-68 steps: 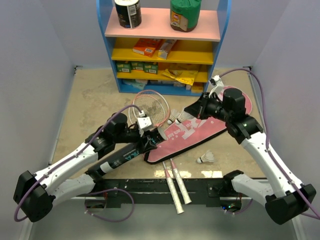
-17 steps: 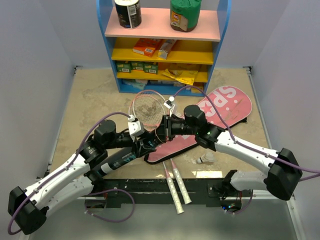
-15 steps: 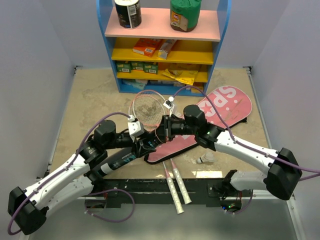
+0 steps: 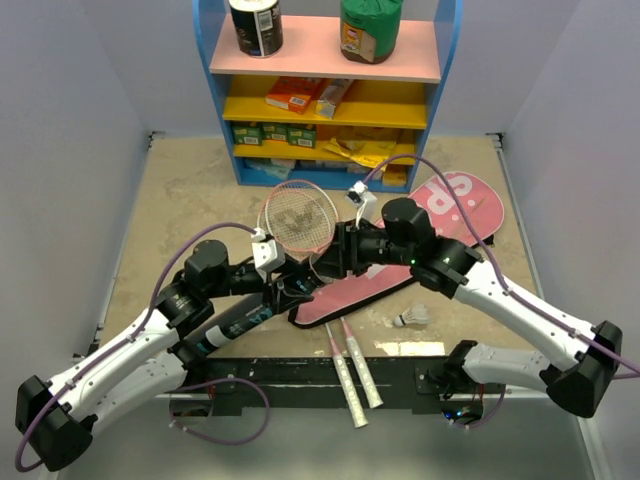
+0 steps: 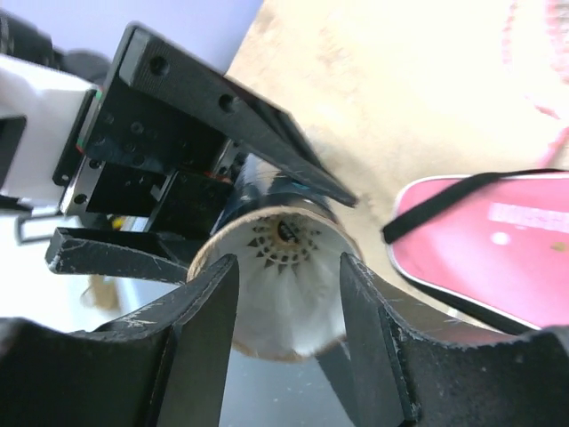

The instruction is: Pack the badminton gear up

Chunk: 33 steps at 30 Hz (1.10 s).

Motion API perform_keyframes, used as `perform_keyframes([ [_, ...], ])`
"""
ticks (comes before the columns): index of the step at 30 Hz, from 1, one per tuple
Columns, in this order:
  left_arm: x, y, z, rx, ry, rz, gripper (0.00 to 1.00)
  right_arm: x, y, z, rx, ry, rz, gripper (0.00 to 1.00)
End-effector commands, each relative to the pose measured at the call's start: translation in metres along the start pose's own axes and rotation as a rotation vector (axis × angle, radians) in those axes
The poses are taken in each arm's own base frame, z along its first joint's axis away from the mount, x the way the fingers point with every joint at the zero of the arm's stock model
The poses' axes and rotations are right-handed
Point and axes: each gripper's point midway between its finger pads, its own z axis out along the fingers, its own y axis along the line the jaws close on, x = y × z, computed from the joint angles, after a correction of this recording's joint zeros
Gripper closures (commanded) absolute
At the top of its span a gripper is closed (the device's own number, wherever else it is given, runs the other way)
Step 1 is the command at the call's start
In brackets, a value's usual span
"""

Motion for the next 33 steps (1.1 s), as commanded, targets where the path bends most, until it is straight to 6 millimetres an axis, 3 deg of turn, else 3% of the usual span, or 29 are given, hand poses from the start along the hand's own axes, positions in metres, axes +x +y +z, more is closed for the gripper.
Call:
perform_keyframes([
  [1, -0.046, -0.005, 0.002, 0.031, -0.151, 0.126, 1.00, -0.039, -0.025, -0.040, 0.214, -0.115, -0.054, 0.46],
  [6, -0.045, -0.003, 0.002, 0.024, -0.147, 0.121, 1.00, -0.089, -0.080, -0.076, 0.437, -0.253, -0.060, 0.47],
  [9, -0.045, -0.003, 0.002, 0.019, -0.146, 0.117, 1.00, -0.108, -0.120, -0.080, 0.541, -0.282, -0.049, 0.47],
  [12, -0.045, -0.002, 0.001, 0.010, -0.145, 0.115, 1.00, -0.111, -0.165, -0.071, 0.611, -0.239, -0.023, 0.47],
  [14, -0.045, -0.002, 0.000, 0.010, -0.147, 0.116, 1.00, -0.113, -0.184, -0.065, 0.629, -0.228, -0.021, 0.46],
  [19, -0.047, -0.002, -0.001, 0.004, -0.154, 0.117, 1.00, -0.116, -0.251, -0.040, 0.745, -0.193, 0.017, 0.42],
  [24, -0.047, -0.003, -0.003, -0.001, -0.150, 0.118, 1.00, -0.124, -0.280, -0.015, 0.729, -0.193, -0.019, 0.36],
  [26, -0.046, -0.003, -0.004, -0.004, -0.148, 0.124, 1.00, -0.118, -0.289, -0.001, 0.697, -0.157, -0.036, 0.32],
  [33, -0.046, -0.005, -0.006, 0.001, -0.144, 0.129, 1.00, -0.108, -0.304, 0.032, 0.597, -0.093, -0.070, 0.27],
])
